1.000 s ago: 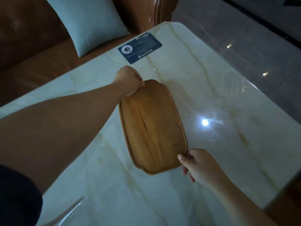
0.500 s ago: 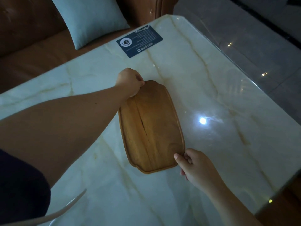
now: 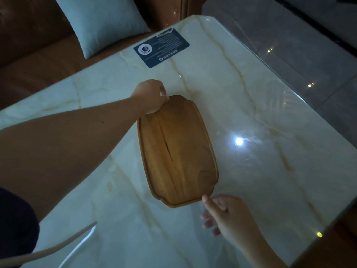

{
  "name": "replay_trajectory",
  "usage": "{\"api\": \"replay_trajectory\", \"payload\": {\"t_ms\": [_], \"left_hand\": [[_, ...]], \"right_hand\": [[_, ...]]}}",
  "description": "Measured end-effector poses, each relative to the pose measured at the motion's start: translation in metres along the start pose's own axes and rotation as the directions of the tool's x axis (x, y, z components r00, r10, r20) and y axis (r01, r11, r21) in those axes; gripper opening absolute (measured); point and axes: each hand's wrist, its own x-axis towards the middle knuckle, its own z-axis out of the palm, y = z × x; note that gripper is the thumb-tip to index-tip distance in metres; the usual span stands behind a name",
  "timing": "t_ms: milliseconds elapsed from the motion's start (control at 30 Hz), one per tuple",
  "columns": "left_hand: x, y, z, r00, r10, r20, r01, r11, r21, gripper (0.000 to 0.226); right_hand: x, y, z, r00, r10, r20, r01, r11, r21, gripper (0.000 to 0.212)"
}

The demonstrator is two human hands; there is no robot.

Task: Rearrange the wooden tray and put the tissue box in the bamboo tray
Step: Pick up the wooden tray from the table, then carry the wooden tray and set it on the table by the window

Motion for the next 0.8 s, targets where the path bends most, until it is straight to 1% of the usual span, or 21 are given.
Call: {"api": "replay_trajectory", "payload": {"t_ms": [33,100,133,200,300,400,533,667,733,800], "left_hand": [[0.0,-0.002,-0.003,0.999,0.02,0.041,-0.022,0.998,0.054,0.035],[-0.001,-0.007,-0.009,0.992,0.032,0.122,-0.046,0.993,0.111,0.042],[-0.001,-0.009,-0.012,0.989,0.034,0.146,-0.05,0.993,0.11,0.042],[-0.003,-0.011,-0.014,0.986,0.04,0.163,-0.058,0.992,0.108,0.04],[-0.005,-0.013,-0.012,0.99,0.028,0.135,-0.044,0.992,0.119,0.039],[-0.01,-0.021,-0.009,0.996,-0.014,0.088,0.006,0.996,0.084,0.038],[-0.018,-0.031,-0.012,0.997,-0.056,0.048,0.057,0.998,-0.029,0.034],[-0.036,-0.044,-0.021,0.988,-0.15,0.047,0.157,0.966,-0.205,0.031],[-0.049,-0.052,-0.023,0.982,-0.18,0.056,0.188,0.945,-0.268,0.028],[-0.065,-0.06,-0.022,0.973,-0.227,0.035,0.226,0.918,-0.327,0.024]], "right_hand": [[-0.004,0.003,0.007,0.998,0.046,0.036,-0.05,0.992,0.114,0.033],[-0.007,0.004,0.019,0.993,0.102,0.067,-0.119,0.936,0.332,0.025],[-0.005,0.003,0.021,0.992,0.113,0.063,-0.13,0.902,0.413,0.024],[-0.001,-0.003,0.025,0.992,0.118,0.055,-0.129,0.86,0.493,0.028],[0.0,-0.005,0.029,0.994,0.101,0.029,-0.102,0.858,0.503,0.034],[0.002,-0.002,0.028,0.995,0.101,-0.013,-0.081,0.864,0.497,0.033],[0.012,0.0,0.026,0.989,0.103,-0.104,-0.032,0.845,0.534,0.026],[0.026,-0.002,0.014,0.971,0.084,-0.225,0.057,0.831,0.553,0.019],[0.034,-0.006,0.002,0.955,0.039,-0.294,0.125,0.847,0.516,0.019],[0.041,-0.013,-0.012,0.924,-0.04,-0.38,0.202,0.895,0.397,0.02]]}}
